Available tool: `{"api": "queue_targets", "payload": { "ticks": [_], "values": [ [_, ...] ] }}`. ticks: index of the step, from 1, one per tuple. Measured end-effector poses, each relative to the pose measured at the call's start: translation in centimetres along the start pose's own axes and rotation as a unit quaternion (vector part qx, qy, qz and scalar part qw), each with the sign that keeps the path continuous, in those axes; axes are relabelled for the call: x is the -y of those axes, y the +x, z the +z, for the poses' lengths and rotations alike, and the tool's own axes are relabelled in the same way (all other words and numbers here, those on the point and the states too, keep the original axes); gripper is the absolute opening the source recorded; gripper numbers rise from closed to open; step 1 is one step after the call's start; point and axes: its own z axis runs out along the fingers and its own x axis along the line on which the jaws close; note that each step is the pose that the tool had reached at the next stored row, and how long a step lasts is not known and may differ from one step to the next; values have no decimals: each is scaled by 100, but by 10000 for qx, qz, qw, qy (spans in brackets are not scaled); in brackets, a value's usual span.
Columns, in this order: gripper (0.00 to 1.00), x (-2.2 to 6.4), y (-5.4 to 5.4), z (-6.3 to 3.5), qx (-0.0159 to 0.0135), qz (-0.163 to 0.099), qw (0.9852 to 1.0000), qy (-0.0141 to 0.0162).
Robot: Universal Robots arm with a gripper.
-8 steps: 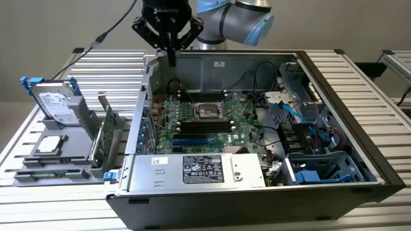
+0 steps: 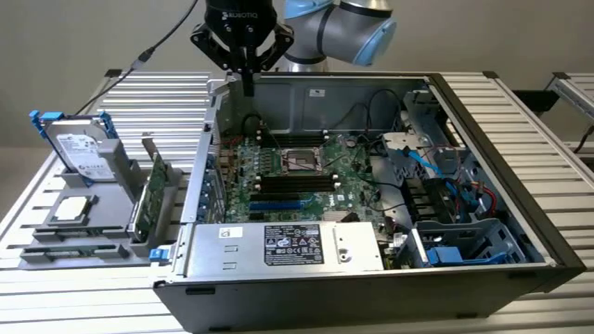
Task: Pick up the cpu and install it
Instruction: 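Reach for the cpu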
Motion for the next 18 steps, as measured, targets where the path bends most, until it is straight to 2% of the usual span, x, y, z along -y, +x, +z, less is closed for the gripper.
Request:
{"api": "queue_targets", "payload": {
  "ticks": [7,18],
  "values": [
    [11,2,21,-2,0,1,10000,-1],
    [11,36,512,-9,0,0,10000,0]
  ]
}}
